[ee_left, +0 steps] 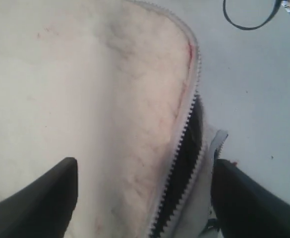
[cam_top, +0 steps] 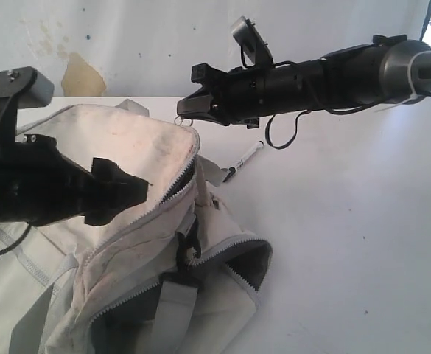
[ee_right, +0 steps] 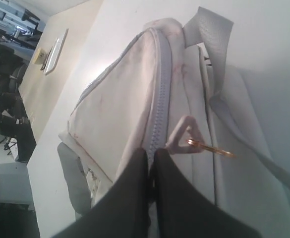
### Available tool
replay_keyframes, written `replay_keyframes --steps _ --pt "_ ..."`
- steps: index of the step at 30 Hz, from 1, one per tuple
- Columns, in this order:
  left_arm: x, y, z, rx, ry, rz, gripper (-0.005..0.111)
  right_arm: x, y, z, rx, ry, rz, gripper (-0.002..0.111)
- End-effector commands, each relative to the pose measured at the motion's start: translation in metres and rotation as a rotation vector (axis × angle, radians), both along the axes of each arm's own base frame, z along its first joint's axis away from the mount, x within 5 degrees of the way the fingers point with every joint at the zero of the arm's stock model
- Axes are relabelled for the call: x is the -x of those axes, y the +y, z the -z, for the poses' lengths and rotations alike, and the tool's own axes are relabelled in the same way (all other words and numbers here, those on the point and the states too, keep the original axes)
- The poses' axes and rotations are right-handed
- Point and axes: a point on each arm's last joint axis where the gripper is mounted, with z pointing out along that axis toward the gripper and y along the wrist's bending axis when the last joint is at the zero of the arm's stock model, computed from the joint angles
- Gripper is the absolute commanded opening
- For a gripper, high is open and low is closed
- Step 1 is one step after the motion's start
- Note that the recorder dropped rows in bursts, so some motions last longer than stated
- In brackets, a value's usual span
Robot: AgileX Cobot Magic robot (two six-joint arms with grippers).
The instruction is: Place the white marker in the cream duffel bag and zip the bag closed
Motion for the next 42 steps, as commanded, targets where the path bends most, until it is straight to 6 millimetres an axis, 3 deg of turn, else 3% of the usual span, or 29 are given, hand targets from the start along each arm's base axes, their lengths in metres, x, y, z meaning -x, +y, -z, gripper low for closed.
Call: replay_keyframes --steps 1,7,13,21,27,30,34,35,42 --pt "-0.017 -0.015 0.002 0.033 0.033 -0.026 0.083 0.004 0.005 -0.006 0.003 -0.015 -0.029 0.0" --pt "-0.046 -0.04 -0.022 0.026 -0.009 0.031 0.083 0.005 0.005 -0.004 0.031 -0.025 -0.036 0.0" --pt "-0.064 -0.061 -0.001 -0.077 0.12 0.115 0.083 0.005 0.004 -0.002 0.053 -0.034 -0.046 0.0" --pt "-0.072 -0.066 -0.001 -0.066 0.106 0.11 0.083 0.003 0.002 0.0 0.078 -0.046 -0.032 0.0" --pt "-0.074 -0.078 0.019 -0.08 0.158 0.119 0.081 0.003 0.002 0.0 0.079 -0.047 -0.029 0.0" --pt "-0.074 -0.083 0.027 -0.09 0.166 0.125 0.063 0.004 0.002 -0.001 0.073 -0.043 -0.041 0.0" --pt "-0.071 -0.082 0.026 -0.103 0.188 0.142 0.009 0.004 0.002 0.0 0.076 -0.044 -0.04 0.0" --pt "-0.069 -0.08 0.023 -0.118 0.179 0.16 0.001 0.003 0.002 0.0 0.08 -0.046 -0.032 0.0" --pt "-0.053 -0.071 0.009 -0.179 0.209 0.236 0.0 -0.008 -0.001 0.0 0.114 -0.083 0.058 0.0"
